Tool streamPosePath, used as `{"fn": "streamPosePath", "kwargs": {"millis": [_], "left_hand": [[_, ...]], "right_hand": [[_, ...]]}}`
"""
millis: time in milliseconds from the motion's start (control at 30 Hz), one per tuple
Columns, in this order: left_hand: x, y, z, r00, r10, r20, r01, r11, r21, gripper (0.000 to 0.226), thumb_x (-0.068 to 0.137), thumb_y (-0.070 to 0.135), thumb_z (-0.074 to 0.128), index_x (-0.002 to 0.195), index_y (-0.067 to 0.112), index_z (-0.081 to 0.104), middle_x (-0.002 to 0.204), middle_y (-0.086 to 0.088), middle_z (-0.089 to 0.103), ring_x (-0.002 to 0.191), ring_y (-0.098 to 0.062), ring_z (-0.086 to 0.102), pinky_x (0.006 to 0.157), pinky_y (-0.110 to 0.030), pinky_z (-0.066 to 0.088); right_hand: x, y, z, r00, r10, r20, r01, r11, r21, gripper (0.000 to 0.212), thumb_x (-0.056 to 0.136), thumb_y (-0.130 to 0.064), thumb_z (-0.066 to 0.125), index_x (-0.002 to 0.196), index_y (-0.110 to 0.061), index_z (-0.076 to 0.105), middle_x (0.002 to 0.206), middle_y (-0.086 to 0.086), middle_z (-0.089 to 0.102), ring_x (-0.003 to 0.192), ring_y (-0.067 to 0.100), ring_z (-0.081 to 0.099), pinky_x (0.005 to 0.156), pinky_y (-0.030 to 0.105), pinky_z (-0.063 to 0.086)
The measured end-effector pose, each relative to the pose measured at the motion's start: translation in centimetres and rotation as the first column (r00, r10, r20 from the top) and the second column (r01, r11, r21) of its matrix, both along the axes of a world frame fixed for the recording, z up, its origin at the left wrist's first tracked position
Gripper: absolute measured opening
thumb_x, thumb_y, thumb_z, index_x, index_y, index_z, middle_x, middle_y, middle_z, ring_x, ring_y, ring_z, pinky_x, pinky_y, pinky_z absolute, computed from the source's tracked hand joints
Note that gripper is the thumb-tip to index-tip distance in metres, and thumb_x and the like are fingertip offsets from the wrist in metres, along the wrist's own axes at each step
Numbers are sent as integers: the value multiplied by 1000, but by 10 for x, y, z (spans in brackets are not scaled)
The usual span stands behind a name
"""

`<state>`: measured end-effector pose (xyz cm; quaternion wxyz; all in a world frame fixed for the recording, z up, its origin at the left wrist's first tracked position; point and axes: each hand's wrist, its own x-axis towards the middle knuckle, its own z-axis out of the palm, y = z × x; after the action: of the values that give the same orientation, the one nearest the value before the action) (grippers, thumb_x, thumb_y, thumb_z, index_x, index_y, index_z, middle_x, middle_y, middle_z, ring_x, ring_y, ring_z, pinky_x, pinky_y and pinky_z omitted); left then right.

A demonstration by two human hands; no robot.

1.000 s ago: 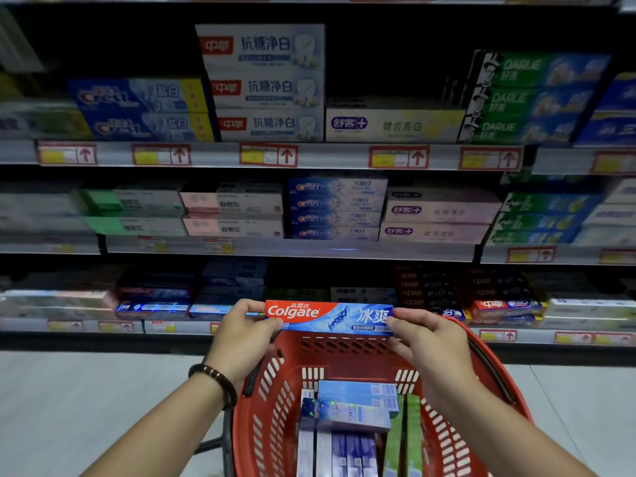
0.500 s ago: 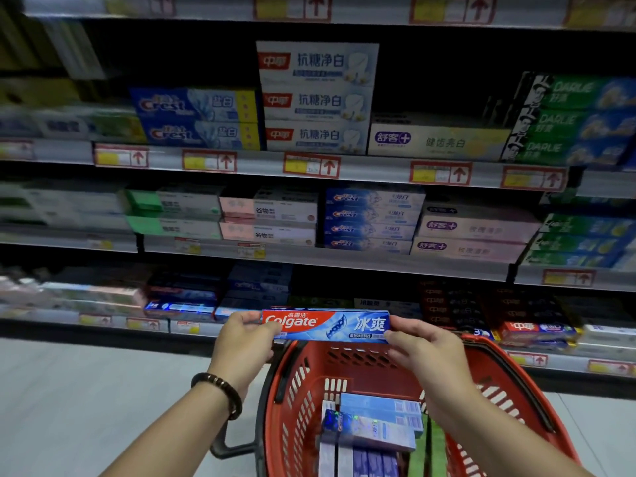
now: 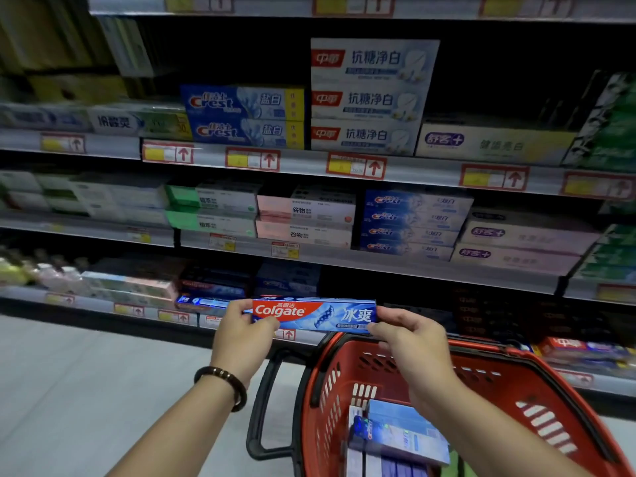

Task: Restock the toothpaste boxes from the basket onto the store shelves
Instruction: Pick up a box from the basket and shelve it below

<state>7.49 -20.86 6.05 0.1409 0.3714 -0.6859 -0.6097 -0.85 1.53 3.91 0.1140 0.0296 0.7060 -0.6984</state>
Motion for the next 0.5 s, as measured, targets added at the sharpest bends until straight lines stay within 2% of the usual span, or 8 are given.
{"fn": "streamPosePath", "kwargs": {"millis": [67,100,200,267,300,400,500], "left_hand": [[3,-10,-2,999,26,24,-26,1000,-15,42,93,10,72,126,26,53,107,2,69,95,-15,69,86,-44,60],[4,-15,-2,999,38,30,-38,999,-5,40,94,10,71,125,27,53,107,1,68,95,-16,68,84,-43,60],[5,-33,-1,998,49,47,-51,997,57,38,96,10,71,126,27,53,103,-3,66,93,-19,67,71,-35,57],[5,-46,0,996,53,67,-57,996,67,41,95,10,71,128,26,52,108,-7,65,96,-21,65,72,-36,57],[4,-53,0,996,55,75,-59,996,60,42,95,10,71,129,25,53,110,-7,64,97,-22,63,72,-36,57],[1,-75,-2,994,60,96,-63,997,35,47,94,10,71,134,24,53,118,-12,66,99,-23,63,73,-37,57],[-2,-92,-9,992,66,109,-71,997,43,48,94,9,71,135,24,52,122,-14,65,101,-24,61,73,-37,57]], "right_hand": [[-1,-10,-4,1000,21,3,-21,1000,5,23,87,-4,80,105,-19,82,92,-5,83,79,8,79,62,18,54],[-2,-15,-6,999,33,6,-33,999,6,23,87,-4,80,104,-19,82,93,-4,83,81,11,79,65,21,55],[-4,-32,-13,999,42,25,-42,999,12,26,82,-9,84,106,-17,83,95,-2,83,89,18,80,81,35,61],[-6,-44,-17,999,43,25,-44,999,18,31,73,-16,87,103,-19,83,96,-2,83,95,20,79,96,44,61],[-6,-49,-17,999,46,24,-47,999,18,30,72,-16,88,102,-19,84,96,-2,83,97,21,79,98,46,60],[-8,-70,-19,998,62,23,-63,998,8,23,79,-7,87,99,-18,83,94,-3,83,97,20,79,97,44,61],[-9,-92,-20,997,76,21,-77,997,19,26,72,-15,88,97,-20,84,93,-5,83,96,18,79,99,46,60]]}}
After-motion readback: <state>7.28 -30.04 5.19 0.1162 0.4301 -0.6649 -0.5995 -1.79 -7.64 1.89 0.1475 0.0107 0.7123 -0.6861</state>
